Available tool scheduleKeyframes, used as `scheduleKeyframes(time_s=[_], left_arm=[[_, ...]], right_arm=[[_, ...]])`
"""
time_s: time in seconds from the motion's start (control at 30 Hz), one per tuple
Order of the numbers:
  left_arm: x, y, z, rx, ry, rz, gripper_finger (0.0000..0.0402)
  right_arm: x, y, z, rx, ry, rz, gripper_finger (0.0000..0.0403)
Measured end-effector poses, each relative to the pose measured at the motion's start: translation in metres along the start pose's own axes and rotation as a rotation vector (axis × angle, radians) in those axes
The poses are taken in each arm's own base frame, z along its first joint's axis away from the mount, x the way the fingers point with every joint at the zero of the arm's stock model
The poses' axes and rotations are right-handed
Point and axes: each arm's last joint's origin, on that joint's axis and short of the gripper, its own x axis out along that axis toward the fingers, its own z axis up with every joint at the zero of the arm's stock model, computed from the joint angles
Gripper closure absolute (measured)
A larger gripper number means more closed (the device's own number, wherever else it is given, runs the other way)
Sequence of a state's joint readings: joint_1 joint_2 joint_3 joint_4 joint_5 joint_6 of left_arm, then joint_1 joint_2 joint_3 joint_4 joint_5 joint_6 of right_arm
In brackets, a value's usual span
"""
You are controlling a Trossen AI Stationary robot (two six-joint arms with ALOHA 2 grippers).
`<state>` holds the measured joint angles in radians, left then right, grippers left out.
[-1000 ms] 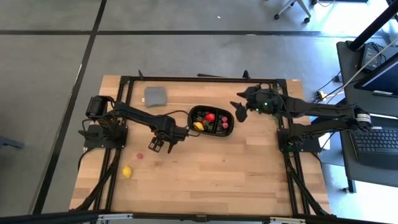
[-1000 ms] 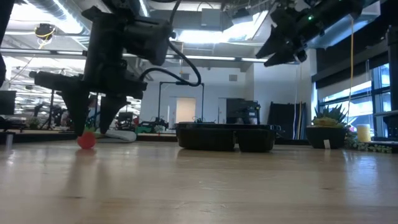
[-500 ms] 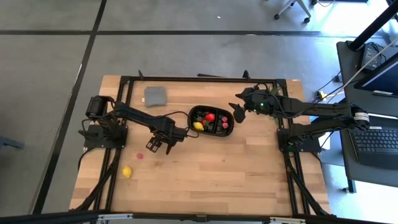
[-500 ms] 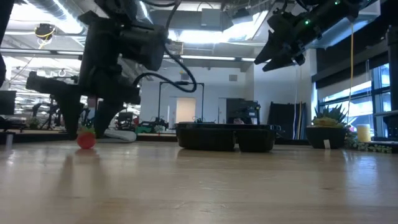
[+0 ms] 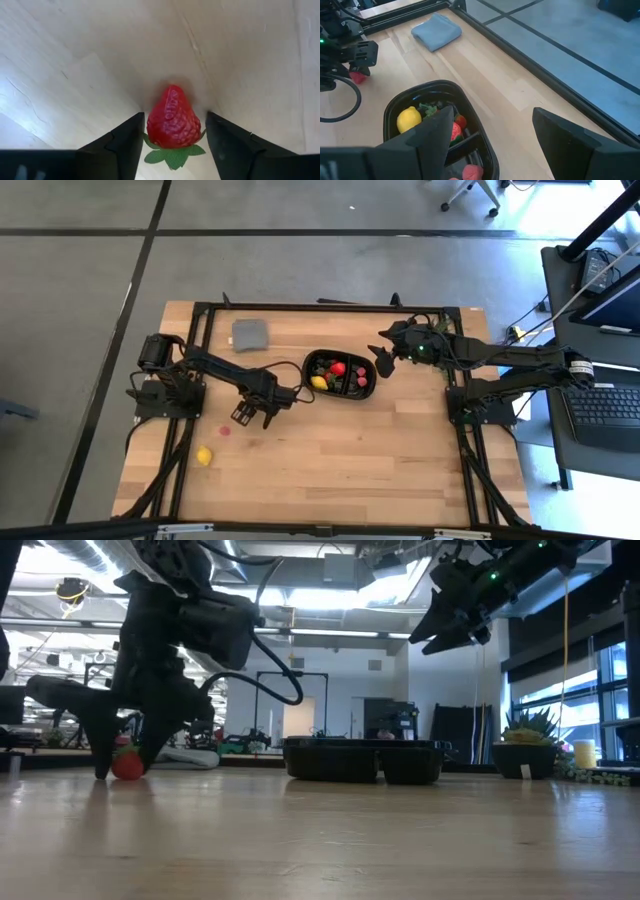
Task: Pick and placing Produce into tupperware
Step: Put the red strawberry into the black container
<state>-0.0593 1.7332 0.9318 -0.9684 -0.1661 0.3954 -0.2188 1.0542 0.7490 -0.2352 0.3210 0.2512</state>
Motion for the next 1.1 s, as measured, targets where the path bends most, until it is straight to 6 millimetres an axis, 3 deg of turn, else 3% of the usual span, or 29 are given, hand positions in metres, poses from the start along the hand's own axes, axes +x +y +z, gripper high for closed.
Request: scheduleKeyframes(time_s=[0.37, 0.57, 0.8, 1.1], left_arm=[[0.000, 0.000, 0.000, -0.002, -0.004, -0.002, 0.0272], [-0.012, 0.008, -0.002, -0.036, 0.007, -0.097, 0.0279], [-0.054, 0.044, 0.009, -0.137, -0.142, -0.045, 0.0281], [-0.114, 0.101, 0.036, -0.371, -0.646, 0.174, 0.0274]], right_arm=[[0.000, 0.000, 0.000, -0.001, 0.000, 0.000, 0.0127], [0.000, 0.000, 0.000, -0.001, 0.000, 0.000, 0.0127], [0.000, 0.000, 0.000, -0.001, 0.000, 0.000, 0.0127], [0.000, 0.000, 0.000, -0.002, 0.000, 0.000, 0.0127]])
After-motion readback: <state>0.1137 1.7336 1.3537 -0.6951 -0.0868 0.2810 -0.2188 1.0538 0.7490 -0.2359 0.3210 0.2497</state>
